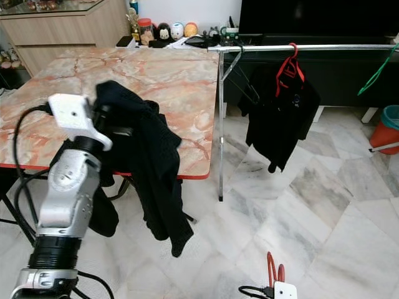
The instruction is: Hang hanger
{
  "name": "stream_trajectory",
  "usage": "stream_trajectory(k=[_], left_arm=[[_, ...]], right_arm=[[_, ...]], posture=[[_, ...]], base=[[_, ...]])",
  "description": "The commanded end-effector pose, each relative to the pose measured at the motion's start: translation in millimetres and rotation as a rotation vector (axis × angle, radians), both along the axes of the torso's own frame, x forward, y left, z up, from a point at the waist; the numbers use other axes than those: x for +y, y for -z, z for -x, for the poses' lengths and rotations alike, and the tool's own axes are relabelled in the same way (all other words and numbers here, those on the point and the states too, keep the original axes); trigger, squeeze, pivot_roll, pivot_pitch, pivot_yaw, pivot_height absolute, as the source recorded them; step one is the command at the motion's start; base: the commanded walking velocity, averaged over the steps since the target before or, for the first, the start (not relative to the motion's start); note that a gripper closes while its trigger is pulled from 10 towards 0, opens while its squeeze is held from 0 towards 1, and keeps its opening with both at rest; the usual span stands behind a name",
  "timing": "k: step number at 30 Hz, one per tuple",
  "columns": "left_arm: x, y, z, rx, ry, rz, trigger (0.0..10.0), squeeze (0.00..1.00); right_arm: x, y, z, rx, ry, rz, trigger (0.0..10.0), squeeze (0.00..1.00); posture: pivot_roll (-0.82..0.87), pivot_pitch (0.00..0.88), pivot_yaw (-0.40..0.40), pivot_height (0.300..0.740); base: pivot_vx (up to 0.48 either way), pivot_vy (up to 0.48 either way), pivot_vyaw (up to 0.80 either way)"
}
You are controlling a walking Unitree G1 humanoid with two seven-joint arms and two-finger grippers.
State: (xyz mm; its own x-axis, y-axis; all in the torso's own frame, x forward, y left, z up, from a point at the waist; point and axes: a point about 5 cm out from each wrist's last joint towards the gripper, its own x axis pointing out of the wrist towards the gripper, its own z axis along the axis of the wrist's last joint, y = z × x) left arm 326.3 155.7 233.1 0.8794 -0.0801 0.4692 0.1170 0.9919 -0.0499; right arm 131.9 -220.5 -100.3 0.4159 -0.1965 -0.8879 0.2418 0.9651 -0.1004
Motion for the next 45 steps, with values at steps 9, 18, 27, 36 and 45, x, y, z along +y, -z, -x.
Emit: stream_trajectory(k=[9, 18, 27, 36, 45], left_arm=[[-2.9, -23, 2.9, -0.066, 0.009, 0.007, 10.0, 0.0], [-9.7, -45, -2.4, -0.113, 0.052, -0.005, 10.0, 0.0], [-9.0, -69, -9.7, -0.159, 0.075, -0.005, 10.0, 0.0], [-6.6, -88, -15.8, -0.193, 0.08, -0.025, 10.0, 0.0], [-6.0, -12, -7.3, 0.12, 0.153, -0.047, 10.0, 0.0]], right_arm=[[-0.7, 0, 0.2, 0.001, 0.001, -0.004, 10.0, 0.0], [-0.1, 0, -0.3, 0.003, -0.004, -0.007, 10.0, 0.0], [0.3, 0, -0.9, 0.001, -0.003, -0.009, 10.0, 0.0], [0.1, 0, -0.7, 0.003, -0.005, -0.009, 10.0, 0.0], [-0.1, 0, 0.4, 0.013, -0.017, -0.008, 10.0, 0.0]], posture=[[0.09, 0.0, 0.025, 0.74], [0.1, 0.0, 0.025, 0.74], [0.1, 0.0, 0.027, 0.74], [0.09, 0.0, 0.028, 0.74], [0.1, 0.0, 0.026, 0.74]], base=[[0.3, 0.0, 0.0], [0.377, 0.0, 0.0], [0.4, 0.0, 0.0], [0.4, 0.0, 0.0], [0.119, 0.0, 0.0]])
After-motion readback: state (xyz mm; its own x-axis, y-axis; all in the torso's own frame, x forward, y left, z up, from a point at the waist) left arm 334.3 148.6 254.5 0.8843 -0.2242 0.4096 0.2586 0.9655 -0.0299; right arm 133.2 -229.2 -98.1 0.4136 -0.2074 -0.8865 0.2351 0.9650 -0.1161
